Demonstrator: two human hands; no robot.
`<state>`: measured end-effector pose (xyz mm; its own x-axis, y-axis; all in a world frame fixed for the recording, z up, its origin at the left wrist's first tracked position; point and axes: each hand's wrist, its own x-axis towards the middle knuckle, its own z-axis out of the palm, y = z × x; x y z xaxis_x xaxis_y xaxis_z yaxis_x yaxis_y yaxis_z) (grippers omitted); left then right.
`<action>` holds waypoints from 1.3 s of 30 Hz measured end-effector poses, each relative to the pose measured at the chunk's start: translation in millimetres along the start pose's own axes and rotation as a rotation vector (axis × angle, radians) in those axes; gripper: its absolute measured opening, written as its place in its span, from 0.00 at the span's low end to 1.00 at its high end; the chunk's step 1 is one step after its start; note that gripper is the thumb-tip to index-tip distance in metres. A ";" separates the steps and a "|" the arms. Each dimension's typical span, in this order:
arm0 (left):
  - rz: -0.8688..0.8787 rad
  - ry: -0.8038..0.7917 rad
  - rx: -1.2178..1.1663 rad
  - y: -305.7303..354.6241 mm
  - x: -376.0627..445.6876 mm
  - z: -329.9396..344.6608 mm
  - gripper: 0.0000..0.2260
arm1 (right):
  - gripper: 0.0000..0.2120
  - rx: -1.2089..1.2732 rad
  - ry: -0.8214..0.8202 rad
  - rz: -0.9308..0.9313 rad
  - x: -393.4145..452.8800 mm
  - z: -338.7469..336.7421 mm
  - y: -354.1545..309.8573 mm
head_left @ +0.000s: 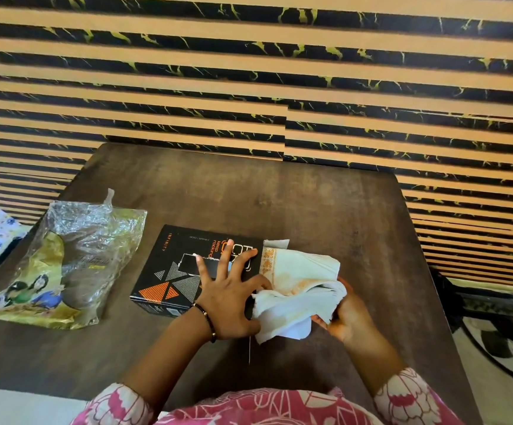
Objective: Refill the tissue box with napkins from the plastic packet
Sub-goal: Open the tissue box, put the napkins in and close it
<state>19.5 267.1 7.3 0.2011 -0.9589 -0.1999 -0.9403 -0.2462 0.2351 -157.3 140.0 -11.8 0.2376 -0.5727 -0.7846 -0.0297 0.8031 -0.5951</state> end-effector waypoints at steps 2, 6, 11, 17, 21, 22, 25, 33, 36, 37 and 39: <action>-0.002 0.001 -0.013 0.0 0.4 0.4 0.26 | 0.07 0.084 0.008 0.088 -0.5 -0.7 -5.7; -0.008 -0.010 0.012 0.2 1.9 -0.6 0.29 | 0.08 0.215 -0.022 0.147 -2.7 3.7 -12.8; -0.021 -0.009 0.019 0.7 3.2 0.0 0.34 | 0.09 0.335 -0.057 0.169 -3.7 6.9 -5.0; -0.073 0.009 0.070 4.1 3.1 4.3 0.40 | 0.11 0.381 -0.054 0.153 -4.3 6.9 2.6; -0.156 -0.005 0.034 13.6 4.6 0.5 0.36 | 0.11 0.356 -0.072 0.159 -8.1 4.8 -0.9; -0.174 -0.002 0.011 16.8 4.5 -0.1 0.33 | 0.11 0.327 -0.083 0.158 -7.2 2.6 -1.4; -0.179 0.013 0.016 25.1 3.3 2.4 0.28 | 0.15 0.172 -0.118 0.073 -3.4 -6.3 -1.8; -0.012 0.116 0.052 10.9 -3.0 13.1 0.38 | 0.19 -0.305 -0.205 -0.531 -3.6 -9.6 0.7; 0.025 0.136 0.018 9.8 -6.0 10.9 0.34 | 0.17 -0.289 -0.131 -0.524 -0.1 -5.1 5.3; 0.031 0.132 0.007 9.6 -6.7 9.7 0.32 | 0.16 -0.240 -0.137 -0.497 1.5 -3.1 7.2; 0.034 0.135 -0.031 9.2 -6.4 8.9 0.33 | 0.14 -0.087 -0.164 -0.386 3.2 2.2 11.0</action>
<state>7.2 272.2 2.2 0.2064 -0.9765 -0.0620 -0.9386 -0.2155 0.2694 -154.7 147.4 -20.5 0.3985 -0.7893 -0.4671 0.0115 0.5136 -0.8580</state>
